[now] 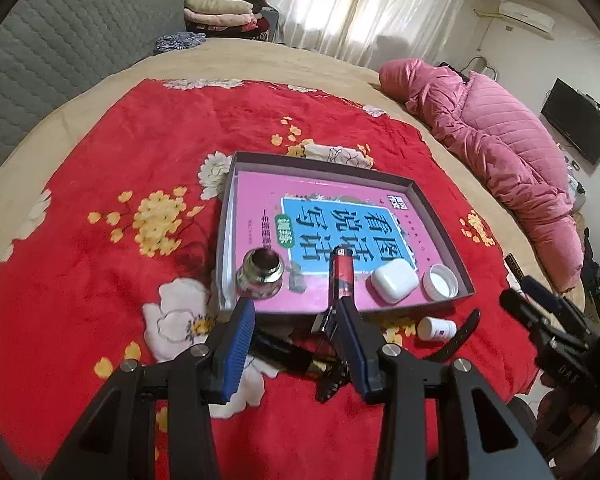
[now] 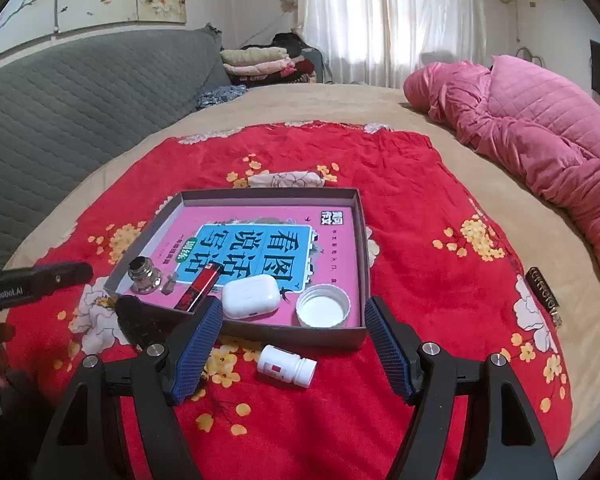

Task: Organize rigid objects
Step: 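Withdraw both tools from the box toward the black watch, then close the right tool on the black watch with the yellow face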

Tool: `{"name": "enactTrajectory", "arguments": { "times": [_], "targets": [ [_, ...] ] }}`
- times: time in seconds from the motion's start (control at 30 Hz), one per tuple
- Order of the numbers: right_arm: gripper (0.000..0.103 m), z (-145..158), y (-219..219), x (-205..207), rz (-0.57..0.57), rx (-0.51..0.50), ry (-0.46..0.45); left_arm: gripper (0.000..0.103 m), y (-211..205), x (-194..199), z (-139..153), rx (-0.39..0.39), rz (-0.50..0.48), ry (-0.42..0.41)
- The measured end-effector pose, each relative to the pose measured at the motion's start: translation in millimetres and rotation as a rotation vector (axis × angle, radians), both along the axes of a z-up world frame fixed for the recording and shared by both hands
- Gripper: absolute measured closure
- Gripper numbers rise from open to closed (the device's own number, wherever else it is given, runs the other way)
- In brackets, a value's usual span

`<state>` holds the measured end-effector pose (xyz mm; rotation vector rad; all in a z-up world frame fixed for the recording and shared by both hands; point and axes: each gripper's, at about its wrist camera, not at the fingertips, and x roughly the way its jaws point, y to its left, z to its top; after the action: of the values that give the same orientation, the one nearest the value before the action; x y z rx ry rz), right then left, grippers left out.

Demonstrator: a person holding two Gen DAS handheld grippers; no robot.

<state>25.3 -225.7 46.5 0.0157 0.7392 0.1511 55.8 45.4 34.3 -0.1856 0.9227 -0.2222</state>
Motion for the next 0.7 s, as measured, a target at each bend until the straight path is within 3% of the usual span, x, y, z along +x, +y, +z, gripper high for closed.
{"name": "enactTrajectory", "arguments": {
  "times": [0.7],
  "targets": [
    [0.028,-9,19,-22,0.076,0.038,0.040,0.061,-1,-26,-17,0.020,-0.005,0.075]
  ]
}}
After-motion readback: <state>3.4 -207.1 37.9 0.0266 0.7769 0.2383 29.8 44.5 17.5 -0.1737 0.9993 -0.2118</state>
